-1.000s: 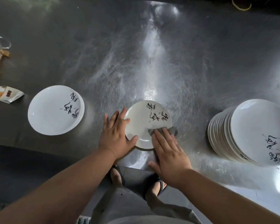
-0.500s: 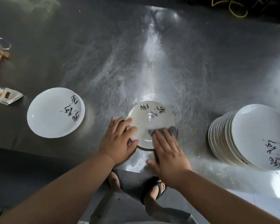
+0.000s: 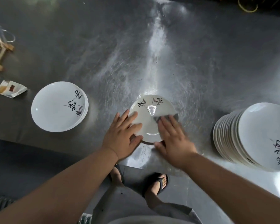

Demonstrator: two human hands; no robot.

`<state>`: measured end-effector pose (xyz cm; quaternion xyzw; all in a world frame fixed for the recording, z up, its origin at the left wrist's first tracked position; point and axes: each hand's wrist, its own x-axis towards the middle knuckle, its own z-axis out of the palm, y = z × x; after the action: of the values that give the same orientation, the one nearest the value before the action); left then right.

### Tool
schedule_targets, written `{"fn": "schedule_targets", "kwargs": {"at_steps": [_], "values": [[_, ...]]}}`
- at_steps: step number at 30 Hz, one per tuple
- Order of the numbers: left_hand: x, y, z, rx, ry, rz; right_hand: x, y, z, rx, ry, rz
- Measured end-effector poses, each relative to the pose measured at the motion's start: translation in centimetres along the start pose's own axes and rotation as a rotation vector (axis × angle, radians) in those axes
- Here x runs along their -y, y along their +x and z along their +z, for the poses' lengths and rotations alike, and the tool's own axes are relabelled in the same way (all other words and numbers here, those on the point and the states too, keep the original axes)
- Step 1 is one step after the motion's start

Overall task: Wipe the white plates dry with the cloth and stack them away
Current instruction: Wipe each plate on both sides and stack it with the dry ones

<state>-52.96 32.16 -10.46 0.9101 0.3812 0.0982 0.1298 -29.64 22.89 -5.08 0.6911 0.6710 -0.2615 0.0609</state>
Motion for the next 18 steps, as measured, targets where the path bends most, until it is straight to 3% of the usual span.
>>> {"fn": "schedule_targets", "kwargs": {"at_steps": [3,6,10,18], "values": [[0.0,-0.1,-0.1,0.036,0.029,0.005,-0.9,2.6,-1.2,-0.034,-0.025,0.048],[0.1,0.0,0.2,-0.043,-0.011,0.004,2.1,-0.1,0.2,-0.014,0.041,0.048],[0.0,-0.1,0.3,-0.091,-0.013,-0.006,3.1,-2.6,1.8,0.012,0.117,-0.06],[-0.8,0.0,-0.5,0.044,0.17,-0.165,-5.8,2.8,-0.8,-0.274,0.162,-0.421]]}}
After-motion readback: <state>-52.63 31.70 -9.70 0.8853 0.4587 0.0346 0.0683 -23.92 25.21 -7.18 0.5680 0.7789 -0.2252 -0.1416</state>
